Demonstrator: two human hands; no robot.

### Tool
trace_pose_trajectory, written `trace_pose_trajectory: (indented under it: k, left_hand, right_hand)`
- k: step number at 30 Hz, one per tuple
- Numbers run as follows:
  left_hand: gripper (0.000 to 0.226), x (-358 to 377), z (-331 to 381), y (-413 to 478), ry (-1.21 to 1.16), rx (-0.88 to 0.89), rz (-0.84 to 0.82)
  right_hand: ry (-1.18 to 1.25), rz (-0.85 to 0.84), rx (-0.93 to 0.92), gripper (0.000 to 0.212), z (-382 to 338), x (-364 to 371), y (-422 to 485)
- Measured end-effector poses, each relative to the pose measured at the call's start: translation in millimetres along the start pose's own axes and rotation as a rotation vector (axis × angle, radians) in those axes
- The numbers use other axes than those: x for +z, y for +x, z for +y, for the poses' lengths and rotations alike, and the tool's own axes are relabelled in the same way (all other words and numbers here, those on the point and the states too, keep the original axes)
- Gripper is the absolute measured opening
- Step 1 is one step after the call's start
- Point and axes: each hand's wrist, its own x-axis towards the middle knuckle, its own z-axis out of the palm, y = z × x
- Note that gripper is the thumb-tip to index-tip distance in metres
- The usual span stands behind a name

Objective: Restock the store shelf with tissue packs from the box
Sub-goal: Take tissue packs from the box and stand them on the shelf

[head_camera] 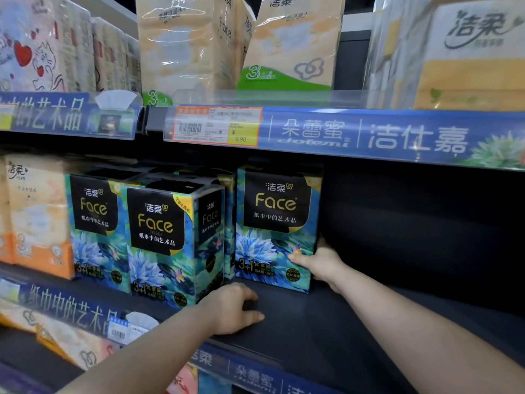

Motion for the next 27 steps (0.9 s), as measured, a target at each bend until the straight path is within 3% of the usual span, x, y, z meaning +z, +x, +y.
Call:
trace_pose_trajectory:
  k: [6, 9, 13, 16, 22, 27]
  left_hand:
    - [0.059, -0.6, 1.2, -2.4, 0.044, 0.017, -0.002]
    - [0.059, -1.2, 1.7, -2.0, 0.085, 0.013, -0.001]
    - [0.057, -4.7, 14.0, -2.7, 0.185, 0.057, 0.048]
    - [0.054, -9.8, 36.5, -5.7, 0.21, 0.166, 0.127]
    - [0.053, -4.1, 94.3, -9.4, 0.165, 0.41, 0.223]
    - [0.05, 17.9, 145.2, -35.9, 0.091, 0.575, 0.211]
  right_hand:
    - [-0.103, 0.023, 0.01, 0.037, -6.6, -2.1, -6.3]
    - [-0.212, 0.035, -0.027, 0.056, -9.2, -6.2, -16.1]
    - [-0.528, 0.036, -0.127, 0.078, -10.7, -21.6, -44.0]
    - [-0.744, 0.017, -0.133, 0.081, -5.8, -36.8, -72.4]
    - [-1.0, 0.082, 0.032, 0.073, 16.4, -68.2, -145.5]
    - [-1.04, 0.162, 0.173, 0.072, 40.2, -93.6, -208.1]
